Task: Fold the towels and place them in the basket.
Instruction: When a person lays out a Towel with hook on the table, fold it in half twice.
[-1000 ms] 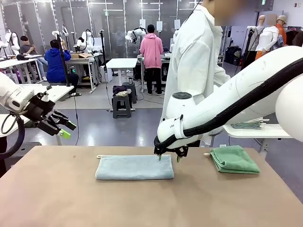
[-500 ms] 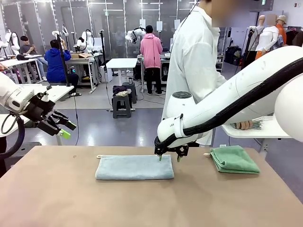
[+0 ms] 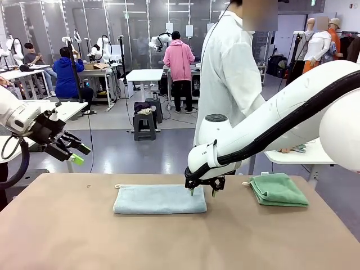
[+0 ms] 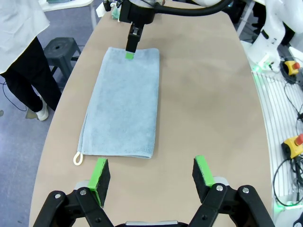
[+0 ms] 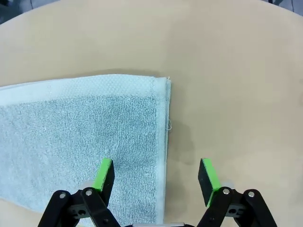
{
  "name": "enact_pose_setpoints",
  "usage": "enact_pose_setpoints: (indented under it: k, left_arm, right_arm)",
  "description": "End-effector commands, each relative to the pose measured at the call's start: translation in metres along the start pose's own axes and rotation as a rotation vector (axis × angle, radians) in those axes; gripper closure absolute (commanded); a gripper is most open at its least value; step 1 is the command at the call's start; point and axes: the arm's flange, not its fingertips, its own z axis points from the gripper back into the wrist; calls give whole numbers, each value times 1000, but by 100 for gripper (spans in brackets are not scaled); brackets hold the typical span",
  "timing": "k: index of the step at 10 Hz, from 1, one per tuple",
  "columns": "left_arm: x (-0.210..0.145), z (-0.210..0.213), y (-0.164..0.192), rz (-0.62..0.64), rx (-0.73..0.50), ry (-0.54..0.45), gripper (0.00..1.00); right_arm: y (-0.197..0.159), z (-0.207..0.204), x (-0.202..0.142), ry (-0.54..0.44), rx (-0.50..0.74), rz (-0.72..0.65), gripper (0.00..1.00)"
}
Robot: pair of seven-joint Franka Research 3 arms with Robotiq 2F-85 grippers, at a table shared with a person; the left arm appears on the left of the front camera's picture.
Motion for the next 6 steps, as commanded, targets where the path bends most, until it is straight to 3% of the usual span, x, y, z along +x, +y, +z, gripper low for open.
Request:
enact_pose_setpoints:
  k: [1,2,3,4,6]
  left_arm:
    - [1,0,0,-2,1,-1,12]
    - [1,0,0,-2,1,-1,12]
    - [1,0,0,-2,1,-1,12]
    - [1,0,0,-2,1,-1,12]
    - [1,0,0,-2,1,-1,12]
  right_arm:
    - [7,-4,5,-15,-10,-18,11]
    - [8,-6,5,-13,-8,-21,11]
    - [9,-8,5,-5,-15,-40,30]
    - [11,-10,5,-2,-26,-52,18]
    - [14,-12,4,12,-26,-48,18]
